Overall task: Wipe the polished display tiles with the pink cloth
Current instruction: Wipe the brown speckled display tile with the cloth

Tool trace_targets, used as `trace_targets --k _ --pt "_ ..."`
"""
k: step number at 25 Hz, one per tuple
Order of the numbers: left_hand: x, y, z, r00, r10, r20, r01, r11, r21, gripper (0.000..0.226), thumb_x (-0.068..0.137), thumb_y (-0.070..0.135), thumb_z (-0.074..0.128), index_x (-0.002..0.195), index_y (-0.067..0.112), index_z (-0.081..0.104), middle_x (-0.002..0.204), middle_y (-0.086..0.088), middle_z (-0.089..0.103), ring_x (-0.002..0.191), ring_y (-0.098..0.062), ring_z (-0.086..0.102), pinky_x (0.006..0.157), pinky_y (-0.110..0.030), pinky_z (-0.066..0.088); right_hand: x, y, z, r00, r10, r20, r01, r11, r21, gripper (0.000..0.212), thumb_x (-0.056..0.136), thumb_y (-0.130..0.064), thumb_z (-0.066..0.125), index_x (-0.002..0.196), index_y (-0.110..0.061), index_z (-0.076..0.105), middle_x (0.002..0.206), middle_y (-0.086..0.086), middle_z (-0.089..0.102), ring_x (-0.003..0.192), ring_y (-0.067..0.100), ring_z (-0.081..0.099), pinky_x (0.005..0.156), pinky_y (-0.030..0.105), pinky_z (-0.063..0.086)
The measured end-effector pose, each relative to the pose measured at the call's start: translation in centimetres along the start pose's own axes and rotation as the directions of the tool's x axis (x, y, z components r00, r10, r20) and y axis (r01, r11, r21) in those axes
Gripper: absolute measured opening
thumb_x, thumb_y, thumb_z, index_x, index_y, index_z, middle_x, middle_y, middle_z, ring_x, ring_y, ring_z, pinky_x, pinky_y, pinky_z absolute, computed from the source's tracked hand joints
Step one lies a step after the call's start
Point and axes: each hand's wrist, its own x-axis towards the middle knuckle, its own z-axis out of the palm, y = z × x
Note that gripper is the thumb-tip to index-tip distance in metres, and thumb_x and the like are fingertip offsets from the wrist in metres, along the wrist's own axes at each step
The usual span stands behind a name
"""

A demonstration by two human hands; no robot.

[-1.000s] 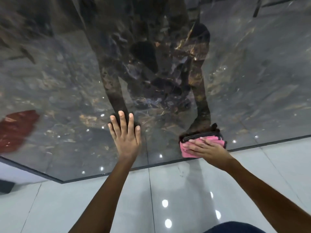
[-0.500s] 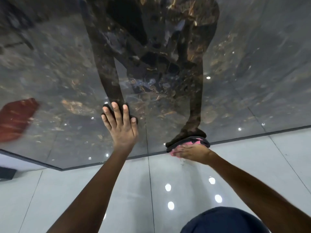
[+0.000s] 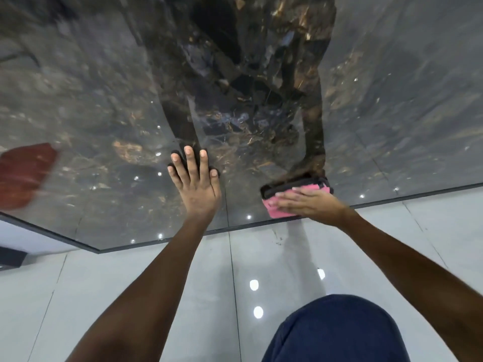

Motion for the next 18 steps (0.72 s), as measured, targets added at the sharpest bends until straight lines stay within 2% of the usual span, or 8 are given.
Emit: trace_targets --k 3,7,8,11,13,15,17,18 --pt "0.3 3.1 -2.4 0.983 -0.171 0.066 0.180 0.967 -0.180 0.047 0.104 0.036 0.022 0.149 0.021 0.025 0.162 0.003 0.005 0.150 -0.012 -0.007 0.117 -0.050 -0.007 2.8 9.3 -7.3 0.900 0.367 -0.235 -0.378 0.926 -0.001 0.069 0.095 -0.026 0.044 0.154 -0.020 0.008 0.162 0.003 -0.001 0.148 0.025 0.006 0.118 0.041 0.008" --pt "11.5 9.7 -5.6 0.986 -0.140 -0.093 0.095 0.922 -0.376 0.043 0.100 0.027 0.036 0.141 0.014 0.039 0.153 -0.011 0.031 0.150 -0.018 0.009 0.117 -0.047 -0.008 3.6 16.6 -14.8 0.355 0.889 -0.288 -0.816 0.446 0.369 0.096 0.077 -0.022 0.067 0.153 -0.030 0.009 0.159 0.012 0.004 0.142 0.041 0.013 0.118 0.041 0.008" --pt "15.3 11.3 -6.7 0.978 -0.154 -0.141 0.084 0.908 -0.410 0.044 0.099 0.025 0.038 0.140 0.012 0.043 0.150 -0.016 0.038 0.147 -0.026 0.018 0.118 -0.046 -0.006 4.5 16.6 -16.0 0.376 0.899 -0.224 -0.818 0.435 0.375 0.102 0.073 -0.018 0.069 0.153 -0.028 0.006 0.159 0.011 0.000 0.140 0.045 0.013 0.118 0.045 0.007" --pt "23.6 14.1 -9.3 0.953 -0.147 -0.266 0.024 0.909 -0.415 0.045 0.097 0.023 0.041 0.139 0.007 0.049 0.147 -0.020 0.044 0.140 -0.038 0.028 0.117 -0.051 0.004 4.7 18.5 -17.9 0.889 0.449 -0.087 -0.444 0.893 0.072 0.096 0.074 -0.022 0.064 0.152 -0.022 0.008 0.155 0.009 0.015 0.139 0.040 0.017 0.115 0.051 0.013" --pt "25.9 13.7 -9.8 0.961 -0.107 -0.253 0.009 0.933 -0.360 0.049 0.100 0.028 0.040 0.145 0.010 0.042 0.152 -0.017 0.038 0.143 -0.037 0.024 0.117 -0.052 0.006 2.1 23.9 -19.7 0.850 0.508 -0.140 -0.514 0.858 -0.007 0.089 0.079 -0.031 0.057 0.154 -0.024 0.008 0.154 0.015 0.022 0.140 0.039 0.019 0.116 0.050 0.014" --pt "26.9 13.2 -10.0 0.974 -0.067 -0.218 0.015 0.973 -0.231 0.053 0.104 0.036 0.030 0.152 0.014 0.029 0.158 -0.012 0.029 0.146 -0.035 0.017 0.118 -0.053 0.006 -0.1 29.8 -22.9 0.329 0.916 -0.230 -0.858 0.392 0.333 0.090 0.079 -0.027 0.053 0.154 -0.019 0.005 0.155 0.028 0.013 0.143 0.042 0.011 0.118 0.049 0.016" --pt "27.2 13.5 -10.2 0.980 -0.097 -0.175 0.057 0.974 -0.217 0.055 0.105 0.040 0.023 0.154 0.014 0.022 0.160 -0.011 0.024 0.147 -0.033 0.011 0.118 -0.054 0.004 -0.1 32.8 -26.1 -0.278 0.957 -0.087 -0.761 -0.164 0.627 0.088 0.079 -0.024 0.047 0.153 -0.006 0.004 0.156 0.030 -0.003 0.146 0.041 0.001 0.120 0.046 0.011" --pt "27.3 14.0 -10.6 0.976 -0.133 -0.174 0.084 0.961 -0.263 0.054 0.105 0.038 0.024 0.153 0.014 0.022 0.160 -0.011 0.023 0.147 -0.032 0.010 0.118 -0.054 0.002 1.3 32.7 -27.0 -0.344 0.938 -0.042 -0.753 -0.249 0.610 0.089 0.079 -0.024 0.047 0.152 -0.001 0.003 0.155 0.030 -0.007 0.146 0.042 -0.003 0.120 0.045 0.007"
